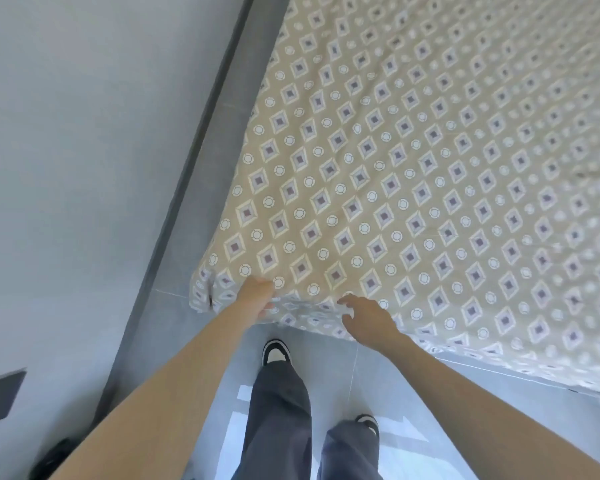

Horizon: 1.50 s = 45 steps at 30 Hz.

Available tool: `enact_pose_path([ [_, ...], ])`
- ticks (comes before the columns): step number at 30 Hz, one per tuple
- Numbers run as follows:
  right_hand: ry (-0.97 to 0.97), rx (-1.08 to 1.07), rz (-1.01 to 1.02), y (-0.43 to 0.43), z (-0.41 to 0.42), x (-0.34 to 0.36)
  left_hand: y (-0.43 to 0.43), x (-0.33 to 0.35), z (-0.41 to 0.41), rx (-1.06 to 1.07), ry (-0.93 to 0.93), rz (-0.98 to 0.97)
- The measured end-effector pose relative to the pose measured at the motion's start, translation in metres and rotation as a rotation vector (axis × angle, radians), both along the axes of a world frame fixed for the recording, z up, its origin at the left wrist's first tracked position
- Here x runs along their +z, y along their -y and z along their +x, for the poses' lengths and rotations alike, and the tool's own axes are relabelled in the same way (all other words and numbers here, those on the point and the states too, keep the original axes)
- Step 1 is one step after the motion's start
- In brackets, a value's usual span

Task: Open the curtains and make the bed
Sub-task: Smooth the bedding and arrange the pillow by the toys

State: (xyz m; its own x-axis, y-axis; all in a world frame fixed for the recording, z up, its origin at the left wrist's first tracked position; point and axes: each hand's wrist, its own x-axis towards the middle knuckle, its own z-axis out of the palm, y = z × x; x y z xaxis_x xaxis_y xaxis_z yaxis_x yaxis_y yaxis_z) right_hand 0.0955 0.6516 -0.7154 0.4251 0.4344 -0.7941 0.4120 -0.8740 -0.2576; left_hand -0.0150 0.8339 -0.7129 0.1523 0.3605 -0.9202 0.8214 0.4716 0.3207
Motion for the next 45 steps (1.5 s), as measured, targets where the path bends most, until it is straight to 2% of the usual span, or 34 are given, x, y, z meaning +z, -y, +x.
enact_pose_path([
  [8,0.156,-0.22,0.078,0.108,0.068,0.105,0.075,0.115,0.094,-0.202,0.138,0.141],
  [15,0.307,-0.388,0.116,0.271,0.13,0.212,0.225,0.224,0.192,-0.324,0.37,0.158],
  [24,0.463,-0.576,0.117,0.484,0.173,0.302,0.432,0.313,0.272,-0.674,0.602,0.271],
  [28,0.486,-0.67,0.086,0.556,0.185,0.32,0.503,0.337,0.306,-0.76,0.619,0.231],
  [33,0.51,-0.629,-0.015,0.631,0.216,0.327,0.583,0.347,0.366,-0.835,0.613,0.19],
  [42,0.456,-0.584,-0.18,0.758,0.334,0.301,0.703,0.307,0.516,-0.801,0.538,0.096],
  [45,0.447,-0.618,-0.173,0.801,0.376,0.297,0.739,0.296,0.557,-0.773,0.464,0.074],
])
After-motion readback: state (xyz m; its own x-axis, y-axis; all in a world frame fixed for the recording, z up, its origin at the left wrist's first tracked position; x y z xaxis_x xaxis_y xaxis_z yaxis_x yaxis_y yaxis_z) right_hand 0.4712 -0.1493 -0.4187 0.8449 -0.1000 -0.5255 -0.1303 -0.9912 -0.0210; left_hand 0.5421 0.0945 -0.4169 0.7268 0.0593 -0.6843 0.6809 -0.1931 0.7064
